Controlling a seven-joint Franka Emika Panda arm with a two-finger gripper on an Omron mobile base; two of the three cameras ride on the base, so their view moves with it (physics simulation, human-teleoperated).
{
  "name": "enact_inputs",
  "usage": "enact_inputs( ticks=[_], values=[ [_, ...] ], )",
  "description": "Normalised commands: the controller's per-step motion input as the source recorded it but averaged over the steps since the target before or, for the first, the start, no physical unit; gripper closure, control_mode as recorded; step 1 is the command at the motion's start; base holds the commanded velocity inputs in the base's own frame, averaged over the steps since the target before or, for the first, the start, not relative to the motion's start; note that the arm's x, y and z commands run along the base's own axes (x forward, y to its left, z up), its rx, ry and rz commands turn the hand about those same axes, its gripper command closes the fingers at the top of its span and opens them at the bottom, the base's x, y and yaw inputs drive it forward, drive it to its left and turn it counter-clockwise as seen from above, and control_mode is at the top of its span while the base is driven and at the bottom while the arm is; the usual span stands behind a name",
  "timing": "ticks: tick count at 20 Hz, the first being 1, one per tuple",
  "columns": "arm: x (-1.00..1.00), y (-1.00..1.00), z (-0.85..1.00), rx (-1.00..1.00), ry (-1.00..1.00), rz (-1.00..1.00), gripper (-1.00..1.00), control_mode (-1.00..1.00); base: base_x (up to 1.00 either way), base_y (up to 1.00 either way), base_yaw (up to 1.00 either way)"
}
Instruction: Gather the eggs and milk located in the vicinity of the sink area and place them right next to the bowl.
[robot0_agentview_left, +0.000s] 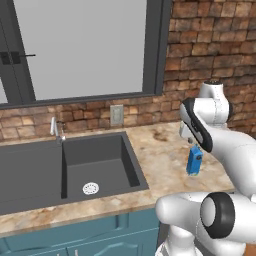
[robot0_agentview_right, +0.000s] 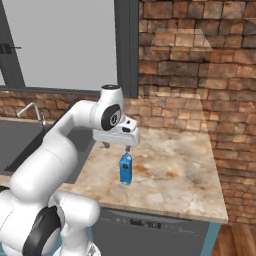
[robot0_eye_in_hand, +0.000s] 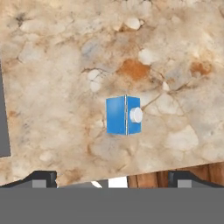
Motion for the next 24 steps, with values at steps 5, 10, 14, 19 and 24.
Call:
enact_inputs(
  ticks=[5, 10, 14, 19, 24],
  values=[
    [0.26, -0.19, -0.18, 0.00, -0.03, -0.07, -1.00, -1.00, 0.00, 0.00, 0.00],
    [0.23, -0.24, -0.15, 0.00, -0.01, -0.10, -1.00, -1.00, 0.00, 0.00, 0.00],
    [0.22, 0.00, -0.12, 0.00, -0.01, -0.07, -1.00, -1.00, 0.00, 0.00, 0.00],
    [0.01, 0.03, -0.10, 0.00, 0.00, -0.01, -1.00, -1.00, 0.00, 0.00, 0.00],
    [0.00, 0.01, -0.16, 0.00, 0.00, 0.00, -1.00, -1.00, 0.00, 0.00, 0.00]
  ],
)
